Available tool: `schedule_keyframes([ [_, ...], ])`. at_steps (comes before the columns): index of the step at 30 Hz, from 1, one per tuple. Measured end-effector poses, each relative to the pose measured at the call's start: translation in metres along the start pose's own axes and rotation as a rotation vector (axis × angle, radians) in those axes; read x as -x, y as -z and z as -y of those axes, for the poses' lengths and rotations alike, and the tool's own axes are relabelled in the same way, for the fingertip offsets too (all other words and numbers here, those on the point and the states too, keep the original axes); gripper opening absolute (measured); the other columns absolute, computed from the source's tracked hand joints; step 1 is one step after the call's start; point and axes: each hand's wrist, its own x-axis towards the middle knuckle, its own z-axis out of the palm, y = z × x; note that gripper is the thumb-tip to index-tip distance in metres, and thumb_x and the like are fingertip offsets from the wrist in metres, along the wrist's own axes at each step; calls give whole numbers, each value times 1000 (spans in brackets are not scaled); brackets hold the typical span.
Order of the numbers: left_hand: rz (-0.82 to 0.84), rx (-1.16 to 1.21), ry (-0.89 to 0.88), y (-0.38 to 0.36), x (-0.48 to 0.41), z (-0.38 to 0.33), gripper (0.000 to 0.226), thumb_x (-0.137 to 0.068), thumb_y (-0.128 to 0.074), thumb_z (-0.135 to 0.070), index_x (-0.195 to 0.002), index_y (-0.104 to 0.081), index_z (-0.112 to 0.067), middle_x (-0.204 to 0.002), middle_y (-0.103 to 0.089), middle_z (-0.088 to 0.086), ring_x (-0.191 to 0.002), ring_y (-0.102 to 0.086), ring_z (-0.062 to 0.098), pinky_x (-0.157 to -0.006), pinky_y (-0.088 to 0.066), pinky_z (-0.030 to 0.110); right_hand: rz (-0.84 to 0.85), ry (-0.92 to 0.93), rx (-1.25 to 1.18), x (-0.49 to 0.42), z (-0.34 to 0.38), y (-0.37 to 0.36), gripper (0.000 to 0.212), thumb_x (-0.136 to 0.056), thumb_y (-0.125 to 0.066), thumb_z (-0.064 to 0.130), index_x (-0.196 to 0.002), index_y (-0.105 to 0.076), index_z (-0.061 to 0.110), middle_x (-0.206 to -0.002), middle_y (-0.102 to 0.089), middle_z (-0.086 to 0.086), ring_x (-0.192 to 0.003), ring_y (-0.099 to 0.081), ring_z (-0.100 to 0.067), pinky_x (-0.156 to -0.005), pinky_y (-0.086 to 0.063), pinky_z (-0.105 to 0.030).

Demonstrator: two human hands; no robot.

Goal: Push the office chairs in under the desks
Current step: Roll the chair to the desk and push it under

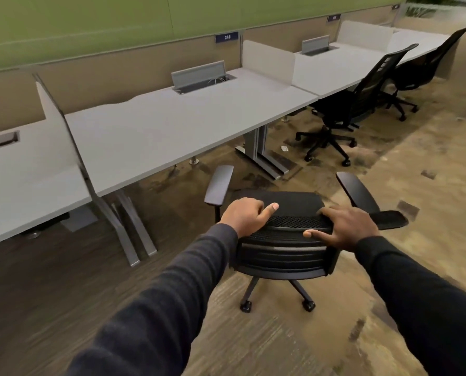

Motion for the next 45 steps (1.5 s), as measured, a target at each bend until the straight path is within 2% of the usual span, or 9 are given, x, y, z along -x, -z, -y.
schedule_keyframes([
  [3, -91, -98, -15, 10, 2, 23, 67, -100, -31, -66, -68, -58, -15, -67, -54, 0, -67, -55, 22, -63, -44, 40, -12, 21, 10, -26, 20, -3, 108, -62, -7, 104, -116, -64, 29, -104, -68, 4, -91, -62, -18, -77, -50, -32],
  [7, -171, -149, 35, 25, 3, 57, 68, -100, -30, -67, -65, -56, -14, -64, -52, -1, -61, -51, 20, -58, -43, 39, -16, 58, 13, -63, 49, -4, 107, -62, -7, 104, -112, -64, 28, -100, -67, 4, -90, -61, -17, -78, -50, -33],
  [13, -207, -154, 123, 47, 3, 111, 69, -99, -29, -69, -63, -54, -15, -62, -52, -2, -59, -50, 18, -55, -39, 37, -23, 107, 27, -116, 88, -12, 100, -65, -15, 103, -109, -65, 28, -96, -67, 4, -87, -61, -17, -78, -52, -35],
  [21, -221, -163, 193, 76, 0, 175, 67, -99, -29, -67, -63, -55, -16, -59, -53, -2, -56, -51, 17, -53, -32, 35, -53, 162, 35, -175, 141, -13, 103, -65, -14, 103, -111, -65, 27, -100, -68, 3, -92, -62, -18, -80, -51, -34],
  [28, -215, -142, 261, 100, -3, 225, 67, -99, -29, -67, -66, -57, -16, -62, -56, -1, -60, -54, 18, -59, -44, 38, -78, 229, -12, -222, 179, -14, 106, -64, -11, 104, -110, -67, 26, -98, -69, 1, -92, -64, -20, -80, -52, -35],
  [34, -234, -192, 287, 116, -10, 260, 63, -100, -32, -63, -65, -52, -16, -62, -54, 0, -61, -52, 21, -56, -32, 37, -82, 258, -13, -261, 206, -17, 103, -64, -13, 104, -104, -67, 27, -93, -67, 3, -86, -62, -19, -76, -52, -35],
  [40, -260, -175, 361, 130, -22, 299, 69, -96, -28, -69, -67, -57, -12, -61, -56, 2, -61, -54, 23, -60, -45, 39, -110, 302, -37, -306, 231, -23, 94, -65, -19, 104, -90, -65, 26, -79, -62, 6, -74, -59, -18, -68, -51, -34],
  [42, -260, -206, 380, 135, -28, 312, 72, -93, -25, -71, -68, -60, -13, -63, -58, 1, -62, -55, 23, -62, -49, 40, -112, 316, -49, -321, 237, -24, 93, -65, -20, 104, -88, -64, 25, -77, -61, 6, -72, -58, -17, -66, -50, -34],
  [45, -269, -236, 415, 139, -34, 326, 66, -96, -30, -66, -66, -58, -14, -63, -56, 2, -63, -54, 23, -63, -49, 43, -108, 352, -61, -344, 245, -25, 93, -65, -20, 104, -89, -63, 25, -77, -61, 6, -71, -58, -17, -63, -47, -33],
])
